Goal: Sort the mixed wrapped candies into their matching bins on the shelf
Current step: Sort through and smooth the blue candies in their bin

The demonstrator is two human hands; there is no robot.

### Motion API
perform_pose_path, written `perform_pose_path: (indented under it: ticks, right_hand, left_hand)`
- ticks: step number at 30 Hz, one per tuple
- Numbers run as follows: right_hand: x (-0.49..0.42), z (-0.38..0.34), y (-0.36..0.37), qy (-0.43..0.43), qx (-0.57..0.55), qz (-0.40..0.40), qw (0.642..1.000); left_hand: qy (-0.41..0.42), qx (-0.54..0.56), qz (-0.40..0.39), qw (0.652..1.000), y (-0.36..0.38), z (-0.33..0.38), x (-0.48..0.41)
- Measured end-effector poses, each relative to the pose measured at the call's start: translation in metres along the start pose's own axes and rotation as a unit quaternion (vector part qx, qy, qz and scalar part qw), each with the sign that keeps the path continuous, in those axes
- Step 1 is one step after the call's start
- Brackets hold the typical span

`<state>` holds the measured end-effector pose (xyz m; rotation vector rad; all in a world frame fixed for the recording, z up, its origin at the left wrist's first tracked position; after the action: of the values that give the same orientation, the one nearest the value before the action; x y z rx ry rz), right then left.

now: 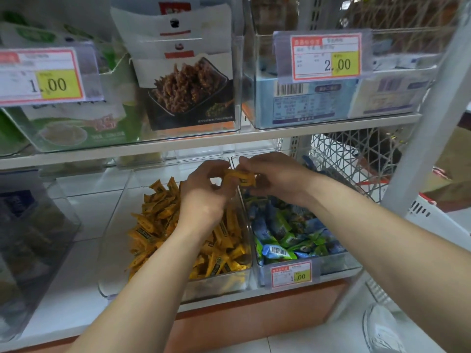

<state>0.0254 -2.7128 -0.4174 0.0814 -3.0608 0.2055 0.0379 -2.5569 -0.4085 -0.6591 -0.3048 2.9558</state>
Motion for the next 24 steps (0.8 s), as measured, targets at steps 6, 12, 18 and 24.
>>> perform_pose_path:
  ticks: [6,12,18,24]
  right_hand:
    - [-0.017,-0.001,-0.023,-0.043,0.217,0.057,0.973]
    - [-0.031,0.035,-0.033,-0.043,0.403,0.022,0.914]
    - [-0.029,0.085,-0.004,0.037,0.585,-0.152,0.796]
    - [-0.027,0.089,0.01,0.044,0.554,-0.198,0.807]
  left_hand:
    - [-0.029,-0.147,0.036,0.988,-0.042,-0.016,-0.01]
    - [-0.014,-0.337,-0.002,0.941,-0.046,-0.025,-0.012]
    - [-0.021,-0.286,-0.189,0.939,0.033,-0.031,0.01]
    - [-0.074,-0.222,-0.229,0.945,0.047,-0.042,0.018]
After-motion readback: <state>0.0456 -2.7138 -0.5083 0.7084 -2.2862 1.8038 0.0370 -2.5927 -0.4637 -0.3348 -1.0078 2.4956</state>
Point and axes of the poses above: each hand's wrist, its own x-axis away from the middle knuckle, its own y-axis out of the palm, z = x × y, the point moved 9 cm from there along -x, towards the middle knuckle, and after that the axes turned 5 degrees about x, right-handed, at the moved point
